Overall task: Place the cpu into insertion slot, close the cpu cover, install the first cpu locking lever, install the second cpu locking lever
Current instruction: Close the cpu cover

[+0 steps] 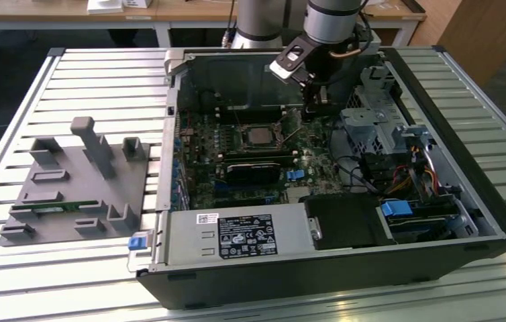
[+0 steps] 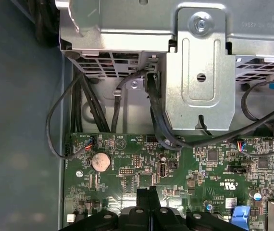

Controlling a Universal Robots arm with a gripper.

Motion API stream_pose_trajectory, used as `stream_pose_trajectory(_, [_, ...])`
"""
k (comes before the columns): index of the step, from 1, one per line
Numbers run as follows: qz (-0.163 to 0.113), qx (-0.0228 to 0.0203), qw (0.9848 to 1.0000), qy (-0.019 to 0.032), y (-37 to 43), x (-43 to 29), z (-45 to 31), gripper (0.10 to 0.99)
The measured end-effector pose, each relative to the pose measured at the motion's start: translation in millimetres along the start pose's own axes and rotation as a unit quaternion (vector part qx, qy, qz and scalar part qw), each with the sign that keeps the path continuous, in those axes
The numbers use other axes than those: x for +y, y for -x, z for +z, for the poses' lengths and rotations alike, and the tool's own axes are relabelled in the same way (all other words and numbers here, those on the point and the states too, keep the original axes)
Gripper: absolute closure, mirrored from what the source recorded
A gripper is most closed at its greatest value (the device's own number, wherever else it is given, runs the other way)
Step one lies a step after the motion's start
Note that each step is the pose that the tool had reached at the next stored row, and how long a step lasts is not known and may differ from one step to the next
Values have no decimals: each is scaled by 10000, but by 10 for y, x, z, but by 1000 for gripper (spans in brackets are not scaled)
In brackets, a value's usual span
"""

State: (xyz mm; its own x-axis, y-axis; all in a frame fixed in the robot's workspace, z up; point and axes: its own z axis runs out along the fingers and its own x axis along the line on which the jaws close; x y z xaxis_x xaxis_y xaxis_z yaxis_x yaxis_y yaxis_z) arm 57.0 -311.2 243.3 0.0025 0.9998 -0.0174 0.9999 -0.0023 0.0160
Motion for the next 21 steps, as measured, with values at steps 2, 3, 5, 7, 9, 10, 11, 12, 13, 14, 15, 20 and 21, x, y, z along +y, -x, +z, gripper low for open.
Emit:
stream_pose_trajectory(2, [0, 0, 10000, 0, 0, -7, 0, 969])
stream_pose_trajectory(3, [0, 0, 10000, 0, 0, -11, 0, 969])
stream_pose_trajectory(5, [0, 0, 10000, 0, 0, -20, 0, 969])
stream_pose_trajectory(7, [0, 0, 10000, 0, 0, -31, -1, 969])
stream_pose_trajectory(9, [0, 0, 10000, 0, 0, -43, -1, 969])
stream_pose_trajectory(10, [0, 0, 10000, 0, 0, -50, -1, 969])
stream_pose_trajectory(11, [0, 0, 10000, 0, 0, -57, -1, 969])
stream_pose_trajectory(12, [0, 0, 10000, 0, 0, -64, -1, 969])
stream_pose_trajectory(13, [0, 0, 10000, 0, 0, -71, -1, 969])
stream_pose_trajectory(14, [0, 0, 10000, 0, 0, -78, -1, 969])
stream_pose_trajectory(15, [0, 0, 10000, 0, 0, -85, -1, 969])
stream_pose_trajectory(20, [0, 0, 10000, 0, 0, -118, -2, 969])
stream_pose_trajectory(21, [0, 0, 10000, 0, 0, -124, -2, 969])
